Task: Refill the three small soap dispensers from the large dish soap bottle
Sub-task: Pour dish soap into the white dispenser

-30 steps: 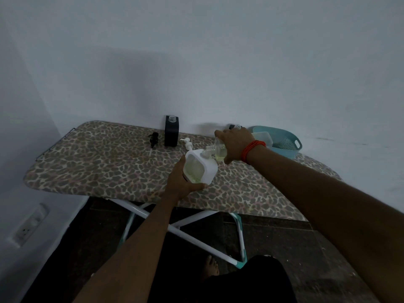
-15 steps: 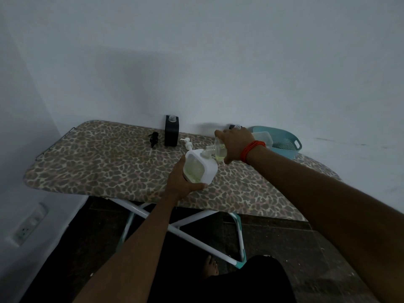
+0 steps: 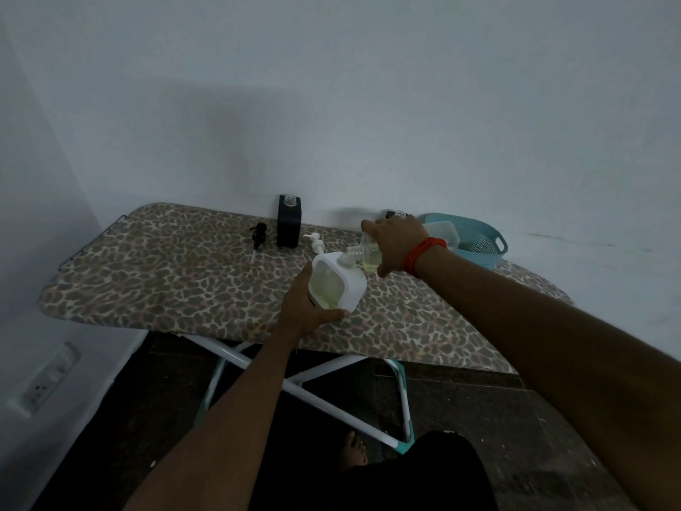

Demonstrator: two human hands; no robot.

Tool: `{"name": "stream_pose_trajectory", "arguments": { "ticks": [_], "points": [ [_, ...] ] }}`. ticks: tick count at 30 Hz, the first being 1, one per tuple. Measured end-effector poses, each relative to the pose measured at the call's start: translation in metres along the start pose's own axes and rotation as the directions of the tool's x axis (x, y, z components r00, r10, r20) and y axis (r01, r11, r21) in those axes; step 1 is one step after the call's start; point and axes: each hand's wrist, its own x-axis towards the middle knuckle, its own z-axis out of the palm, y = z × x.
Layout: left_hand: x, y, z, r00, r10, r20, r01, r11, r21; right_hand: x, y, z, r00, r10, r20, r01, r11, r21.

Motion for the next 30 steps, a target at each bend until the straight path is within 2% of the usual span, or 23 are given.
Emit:
{"name": "stream_pose_trajectory", "arguments": {
  "ticks": [10,30],
  "points": [
    [-0.0011,0.0017,-0.0023,0.999,0.036,0.014,-0.035,0.999,-0.036,-0.0002,-0.0002,0.0004,1.000,0.002,-0.020,-0.002,1.000,0.005],
    [-0.0023,0.0050,-0.0027,1.000,0.009,0.027,-0.009,1.000,-0.027,-0.0017,-0.0008,-0.0011,1.000,0.007,-0.014,-0.007,1.000,0.010]
  ]
}}
